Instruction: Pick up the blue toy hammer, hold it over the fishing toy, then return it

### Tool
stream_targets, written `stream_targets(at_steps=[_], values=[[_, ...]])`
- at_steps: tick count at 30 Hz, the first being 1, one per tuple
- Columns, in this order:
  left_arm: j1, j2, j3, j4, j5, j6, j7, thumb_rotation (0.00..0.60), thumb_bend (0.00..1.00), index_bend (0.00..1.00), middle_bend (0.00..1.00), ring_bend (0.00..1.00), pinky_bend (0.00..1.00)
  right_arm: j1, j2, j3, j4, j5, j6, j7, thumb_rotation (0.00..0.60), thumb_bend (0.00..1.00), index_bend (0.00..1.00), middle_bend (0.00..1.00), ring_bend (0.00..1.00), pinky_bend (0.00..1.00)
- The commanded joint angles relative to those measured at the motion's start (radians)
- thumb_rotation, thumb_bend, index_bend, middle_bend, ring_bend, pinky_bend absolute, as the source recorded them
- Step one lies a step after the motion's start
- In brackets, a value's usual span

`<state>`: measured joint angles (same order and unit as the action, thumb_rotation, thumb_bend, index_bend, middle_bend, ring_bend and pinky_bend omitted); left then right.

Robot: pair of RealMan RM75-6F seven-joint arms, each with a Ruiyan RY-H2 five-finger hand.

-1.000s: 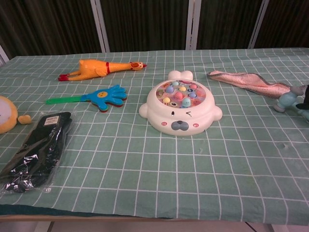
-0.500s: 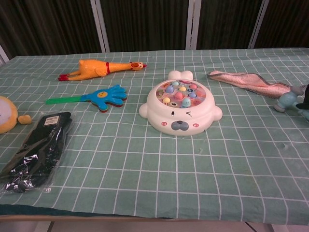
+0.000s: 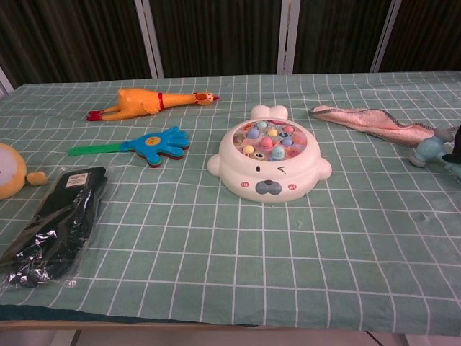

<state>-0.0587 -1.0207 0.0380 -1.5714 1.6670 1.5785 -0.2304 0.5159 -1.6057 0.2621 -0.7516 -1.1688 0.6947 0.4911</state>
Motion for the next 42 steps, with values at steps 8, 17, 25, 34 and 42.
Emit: stream_targets(at_steps=[8, 17, 25, 34, 42], values=[[-0.001, 0.000, 0.000, 0.001, 0.000, -0.001, -0.001, 0.600, 0.42, 0.00, 0.01, 0.00, 0.00, 0.001, 0.005, 0.006, -0.001, 0.012, -0.006, -0.016, 0.578, 0.02, 0.73, 0.60, 0.73, 1.00], [0.000, 0.001, 0.001, 0.000, 0.002, 0.000, -0.004, 0.600, 0.42, 0.00, 0.01, 0.00, 0.00, 0.000, 0.021, 0.007, -0.025, 0.025, -0.016, -0.043, 0.462, 0.00, 0.71, 0.59, 0.72, 1.00], [0.001, 0.002, 0.002, 0.001, 0.002, 0.002, -0.007, 0.600, 0.42, 0.00, 0.01, 0.00, 0.00, 0.000, 0.022, 0.009, -0.027, 0.039, -0.022, -0.068, 0.462, 0.00, 0.70, 0.58, 0.71, 1.00], [0.001, 0.001, 0.002, 0.002, 0.004, 0.004, -0.006, 0.600, 0.42, 0.00, 0.01, 0.00, 0.00, -0.006, 0.028, 0.008, -0.031, 0.036, -0.021, -0.060, 0.459, 0.00, 0.69, 0.58, 0.71, 1.00], [0.003, 0.000, 0.001, 0.002, 0.006, 0.010, -0.008, 0.600, 0.42, 0.00, 0.01, 0.00, 0.00, -0.028, 0.076, -0.009, -0.080, 0.011, 0.008, -0.070, 0.387, 0.00, 0.65, 0.54, 0.68, 1.00]])
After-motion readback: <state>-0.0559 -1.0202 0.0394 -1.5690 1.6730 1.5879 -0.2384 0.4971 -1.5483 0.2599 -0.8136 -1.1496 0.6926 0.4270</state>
